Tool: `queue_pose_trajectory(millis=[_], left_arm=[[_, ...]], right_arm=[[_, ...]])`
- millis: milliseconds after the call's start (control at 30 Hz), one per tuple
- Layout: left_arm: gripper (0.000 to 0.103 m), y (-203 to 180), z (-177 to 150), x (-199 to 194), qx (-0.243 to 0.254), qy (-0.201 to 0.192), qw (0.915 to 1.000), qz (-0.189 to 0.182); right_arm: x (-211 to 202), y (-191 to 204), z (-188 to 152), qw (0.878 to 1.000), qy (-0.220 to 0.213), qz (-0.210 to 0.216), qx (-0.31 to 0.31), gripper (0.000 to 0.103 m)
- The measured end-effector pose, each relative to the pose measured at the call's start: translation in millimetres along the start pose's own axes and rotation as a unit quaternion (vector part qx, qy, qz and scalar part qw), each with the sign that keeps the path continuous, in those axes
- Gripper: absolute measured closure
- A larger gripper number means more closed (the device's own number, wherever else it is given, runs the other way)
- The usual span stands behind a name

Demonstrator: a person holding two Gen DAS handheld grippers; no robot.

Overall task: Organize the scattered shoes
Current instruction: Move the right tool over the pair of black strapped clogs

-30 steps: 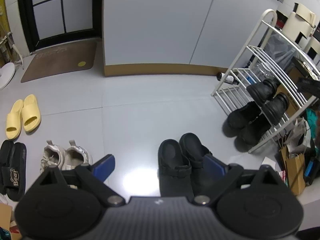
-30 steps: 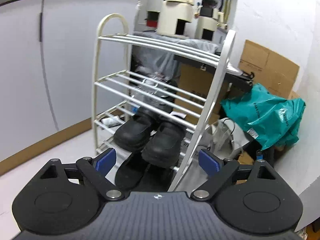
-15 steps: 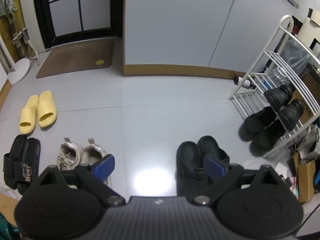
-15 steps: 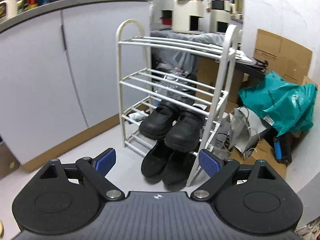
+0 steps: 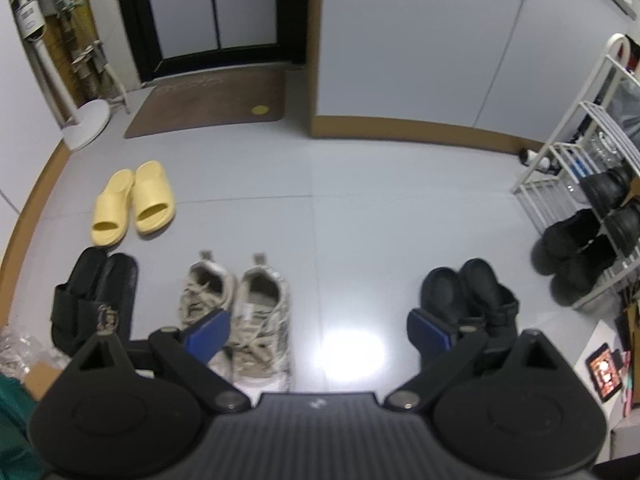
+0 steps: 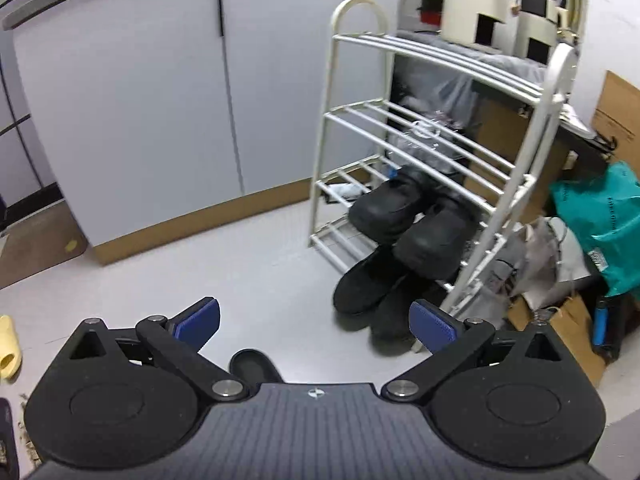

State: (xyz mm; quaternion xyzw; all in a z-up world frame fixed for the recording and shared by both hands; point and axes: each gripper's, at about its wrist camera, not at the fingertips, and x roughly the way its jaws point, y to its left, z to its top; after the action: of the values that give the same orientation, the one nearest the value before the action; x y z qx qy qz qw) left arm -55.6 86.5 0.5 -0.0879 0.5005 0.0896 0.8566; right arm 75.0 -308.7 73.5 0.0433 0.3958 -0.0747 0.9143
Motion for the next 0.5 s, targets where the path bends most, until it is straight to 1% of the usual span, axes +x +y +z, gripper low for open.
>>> queue_pose_trajectory(millis=[67,100,167,267,333,433,500], left_arm=[[0.006,7.6,-2.1,1.3,-0.012,0.008,0.9999,-0.002],[0.006,12.4,-4.2,1.8,-0.021,0.012,0.9997,-0.003],[0.006,14.6,-6.6,1.9,-0.026,0.015,0.9995,-0.004],[0.006,13.9,-8.9,1.6,-0.028,0.019,0.9994,-0.010],[0.006,11.8,-11.1,-2.6,-0.028,0.019,0.9994,-0.010],[0.006,11.5,-15.7,-14.6,-0.024,0.023,0.9994,-0.005],[0.005,11.0,-15.9,-26.8,-0.012,0.023,0.9996,-0.013]], right_arm=[[1.1,7.4,-0.5,0.999,0.021,0.021,-0.016,0.000],[2.4,12.7,-1.8,0.998,0.037,0.042,-0.027,0.000],[4.8,22.7,-4.3,0.993,0.064,0.088,-0.045,0.000],[4.9,36.6,-6.6,0.986,0.084,0.129,-0.071,0.000],[3.5,49.9,-9.4,0.981,0.096,0.136,-0.101,0.000],[-0.5,62.3,-14.4,0.975,0.105,0.157,-0.120,0.000],[-2.2,69.1,-17.5,0.971,0.107,0.168,-0.131,0.000]])
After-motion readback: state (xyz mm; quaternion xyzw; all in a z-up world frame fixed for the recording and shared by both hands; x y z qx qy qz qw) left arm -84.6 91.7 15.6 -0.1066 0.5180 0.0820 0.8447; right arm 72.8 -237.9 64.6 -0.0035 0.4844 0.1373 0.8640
